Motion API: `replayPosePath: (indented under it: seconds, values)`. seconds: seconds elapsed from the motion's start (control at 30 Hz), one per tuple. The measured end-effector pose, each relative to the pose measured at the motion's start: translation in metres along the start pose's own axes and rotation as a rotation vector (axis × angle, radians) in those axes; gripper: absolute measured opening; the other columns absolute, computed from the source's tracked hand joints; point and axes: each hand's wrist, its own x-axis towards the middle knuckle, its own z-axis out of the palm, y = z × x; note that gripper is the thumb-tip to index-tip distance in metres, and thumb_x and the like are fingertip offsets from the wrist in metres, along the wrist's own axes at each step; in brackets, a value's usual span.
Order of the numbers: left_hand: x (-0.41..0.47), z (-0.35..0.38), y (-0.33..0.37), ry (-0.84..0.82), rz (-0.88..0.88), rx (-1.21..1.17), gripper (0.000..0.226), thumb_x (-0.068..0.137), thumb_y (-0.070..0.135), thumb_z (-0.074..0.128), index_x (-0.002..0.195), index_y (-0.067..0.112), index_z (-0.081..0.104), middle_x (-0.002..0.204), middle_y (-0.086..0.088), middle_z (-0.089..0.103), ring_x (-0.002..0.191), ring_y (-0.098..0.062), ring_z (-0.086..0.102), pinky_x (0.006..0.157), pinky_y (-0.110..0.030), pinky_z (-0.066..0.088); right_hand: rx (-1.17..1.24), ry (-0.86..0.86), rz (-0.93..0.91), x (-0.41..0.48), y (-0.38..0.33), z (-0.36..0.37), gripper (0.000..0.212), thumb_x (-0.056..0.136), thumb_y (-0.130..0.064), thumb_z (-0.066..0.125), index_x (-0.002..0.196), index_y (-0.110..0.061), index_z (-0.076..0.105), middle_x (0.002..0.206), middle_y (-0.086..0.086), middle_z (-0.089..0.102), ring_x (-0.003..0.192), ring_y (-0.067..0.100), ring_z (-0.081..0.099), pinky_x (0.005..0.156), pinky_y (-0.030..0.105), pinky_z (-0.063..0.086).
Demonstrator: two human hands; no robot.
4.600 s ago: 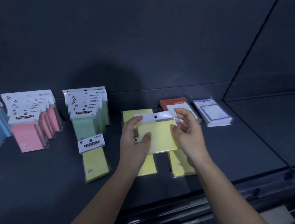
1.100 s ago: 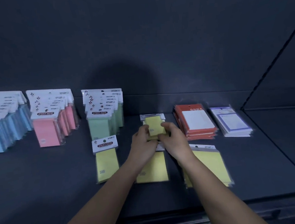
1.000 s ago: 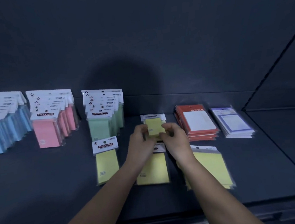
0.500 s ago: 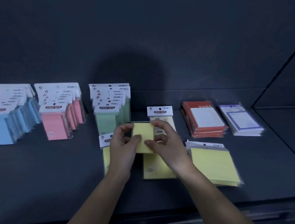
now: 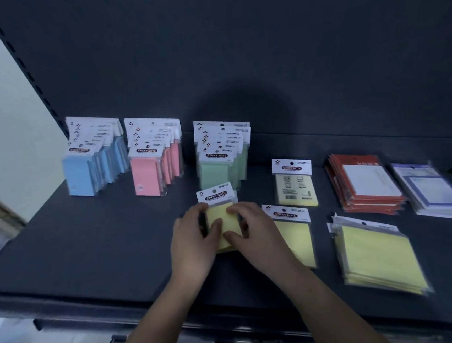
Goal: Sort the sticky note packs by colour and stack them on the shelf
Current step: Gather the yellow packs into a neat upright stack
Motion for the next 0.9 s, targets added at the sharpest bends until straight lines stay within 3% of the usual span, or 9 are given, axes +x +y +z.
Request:
replayPosePath:
  seconds: [0.13, 0.23, 0.33, 0.43, 0.53, 0.67, 0.8, 0.9]
  values:
    - [-0.003, -0.002, 0.0, -0.054, -0.067, 0.069, 0.04, 0.086, 0.021, 0.061, 0.126, 0.02, 0.052, 0.099, 0.001, 0.053, 0.115, -0.025, 0.047, 0.093, -0.032, 0.038, -0.085, -0.019, -0.002, -0.004, -0.001, 0.004, 0.044, 0.083, -0.018, 0.066, 0.124, -0.011, 0.053, 0.127, 0.0, 0.041, 0.12, 0.012, 0.038, 0.092, 0.009, 0.024]
    - [-0.004, -0.004, 0.008, 0.024, -0.003, 0.13, 0.041, 0.085, 0.013, 0.06, 0.125, 0.017, 0.052, 0.136, 0.0, 0.047, 0.128, -0.023, 0.033, 0.101, -0.034, 0.028, -0.04, 0.037, 0.004, -0.001, 0.0, -0.01, 0.037, 0.084, -0.019, 0.066, 0.119, -0.014, 0.056, 0.124, -0.002, 0.044, 0.118, 0.011, 0.041, 0.094, 0.012, 0.027]
    - [-0.003, 0.002, 0.023, 0.088, 0.172, -0.03, 0.038, 0.083, 0.003, 0.06, 0.119, 0.015, 0.055, 0.123, 0.005, 0.053, 0.118, -0.02, 0.044, 0.097, -0.031, 0.034, 0.006, 0.21, 0.1, 0.007, 0.011, -0.033, 0.033, 0.088, -0.016, 0.061, 0.12, -0.012, 0.055, 0.123, 0.0, 0.05, 0.119, 0.016, 0.045, 0.094, 0.016, 0.03]
    - [0.002, 0.019, 0.044, -0.14, 0.205, -0.18, 0.035, 0.088, 0.008, 0.057, 0.121, 0.017, 0.052, 0.109, 0.007, 0.061, 0.107, -0.01, 0.054, 0.092, -0.026, 0.041, -0.043, 0.255, 0.309, 0.014, 0.03, -0.055, 0.046, 0.089, -0.013, 0.057, 0.132, -0.007, 0.045, 0.132, 0.009, 0.05, 0.125, 0.025, 0.044, 0.104, 0.026, 0.032]
    - [0.016, 0.042, 0.056, -0.412, 0.122, -0.118, 0.045, 0.093, 0.014, 0.051, 0.136, 0.016, 0.04, 0.132, -0.002, 0.054, 0.121, -0.014, 0.049, 0.097, -0.022, 0.037, -0.017, 0.18, 0.481, 0.018, 0.042, -0.065, 0.056, 0.087, -0.009, 0.056, 0.138, -0.006, 0.034, 0.132, 0.013, 0.052, 0.123, 0.029, 0.047, 0.103, 0.039, 0.04]
    - [0.033, 0.069, 0.066, -0.557, 0.036, 0.031, 0.053, 0.093, 0.013, 0.043, 0.144, 0.018, 0.028, 0.137, -0.011, 0.047, 0.116, -0.024, 0.052, 0.089, -0.026, 0.041, 0.029, 0.148, 0.532, 0.019, 0.048, -0.07, 0.057, 0.086, -0.006, 0.054, 0.138, -0.009, 0.032, 0.125, 0.01, 0.057, 0.116, 0.026, 0.053, 0.083, 0.026, 0.043]
    - [0.036, 0.085, 0.072, -0.498, -0.081, -0.176, 0.043, 0.091, 0.009, 0.045, 0.134, 0.014, 0.041, 0.13, -0.008, 0.051, 0.102, -0.015, 0.053, 0.074, -0.019, 0.041, 0.417, 0.245, 0.547, 0.018, 0.045, -0.076, 0.047, 0.086, 0.001, 0.05, 0.131, -0.009, 0.042, 0.115, 0.004, 0.06, 0.101, 0.016, 0.057, 0.068, 0.014, 0.044]
    - [0.038, 0.09, 0.073, -0.343, -0.086, -0.313, 0.012, 0.09, 0.012, 0.055, 0.102, 0.015, 0.057, 0.117, -0.013, 0.055, 0.099, -0.019, 0.055, 0.082, -0.026, 0.043, 0.578, 0.39, 0.55, 0.014, 0.044, -0.079, 0.03, 0.089, 0.0, 0.051, 0.118, -0.004, 0.057, 0.11, 0.011, 0.065, 0.099, 0.021, 0.06, 0.081, 0.024, 0.05]
